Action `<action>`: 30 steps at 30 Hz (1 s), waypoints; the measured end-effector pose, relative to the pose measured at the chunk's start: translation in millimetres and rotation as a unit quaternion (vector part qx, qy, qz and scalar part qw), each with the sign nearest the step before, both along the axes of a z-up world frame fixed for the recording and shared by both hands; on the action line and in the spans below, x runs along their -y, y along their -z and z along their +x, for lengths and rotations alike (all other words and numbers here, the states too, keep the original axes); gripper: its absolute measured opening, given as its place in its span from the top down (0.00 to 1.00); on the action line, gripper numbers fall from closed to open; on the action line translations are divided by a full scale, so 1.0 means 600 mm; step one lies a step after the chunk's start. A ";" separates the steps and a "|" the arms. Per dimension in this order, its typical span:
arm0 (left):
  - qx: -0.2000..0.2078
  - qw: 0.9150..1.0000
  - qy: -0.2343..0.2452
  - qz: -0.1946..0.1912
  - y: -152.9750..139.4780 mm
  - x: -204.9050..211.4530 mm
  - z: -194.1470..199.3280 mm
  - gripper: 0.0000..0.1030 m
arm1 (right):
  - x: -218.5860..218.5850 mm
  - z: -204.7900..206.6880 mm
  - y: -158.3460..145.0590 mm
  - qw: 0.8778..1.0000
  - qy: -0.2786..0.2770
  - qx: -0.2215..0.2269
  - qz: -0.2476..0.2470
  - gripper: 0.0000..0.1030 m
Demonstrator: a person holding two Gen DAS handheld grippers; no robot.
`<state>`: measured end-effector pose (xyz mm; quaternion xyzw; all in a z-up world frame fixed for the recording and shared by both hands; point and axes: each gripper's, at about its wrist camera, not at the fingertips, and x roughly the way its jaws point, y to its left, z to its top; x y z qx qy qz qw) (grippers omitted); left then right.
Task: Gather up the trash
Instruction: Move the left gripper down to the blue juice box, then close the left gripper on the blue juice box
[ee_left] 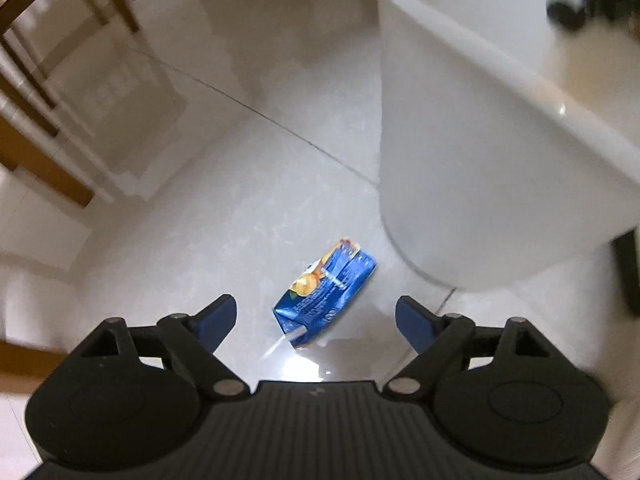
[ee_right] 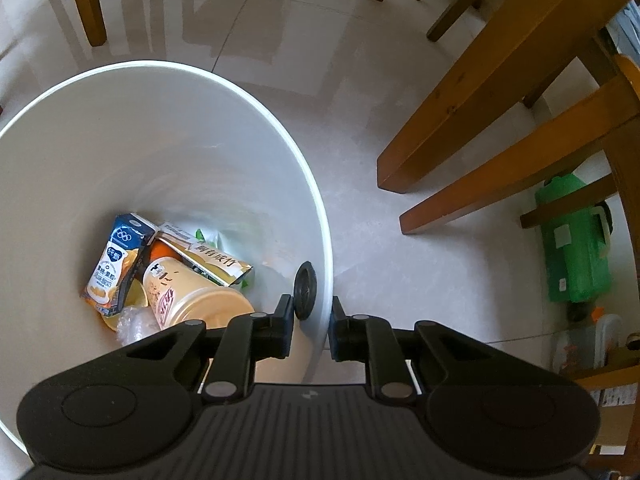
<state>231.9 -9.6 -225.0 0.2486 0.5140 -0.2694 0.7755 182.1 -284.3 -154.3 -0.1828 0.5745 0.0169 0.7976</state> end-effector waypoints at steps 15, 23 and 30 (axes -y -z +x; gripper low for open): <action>-0.024 0.992 0.116 0.053 0.190 0.042 0.047 0.17 | -0.004 0.002 0.003 1.000 -0.009 -0.001 -0.008 0.80; -0.048 0.992 0.102 0.048 0.208 0.034 0.059 0.34 | -0.001 0.006 0.007 1.000 -0.007 0.001 -0.006 0.80; -0.057 0.993 0.096 0.038 0.196 0.018 0.047 0.40 | -0.001 0.007 0.007 1.000 -0.008 0.002 -0.005 0.80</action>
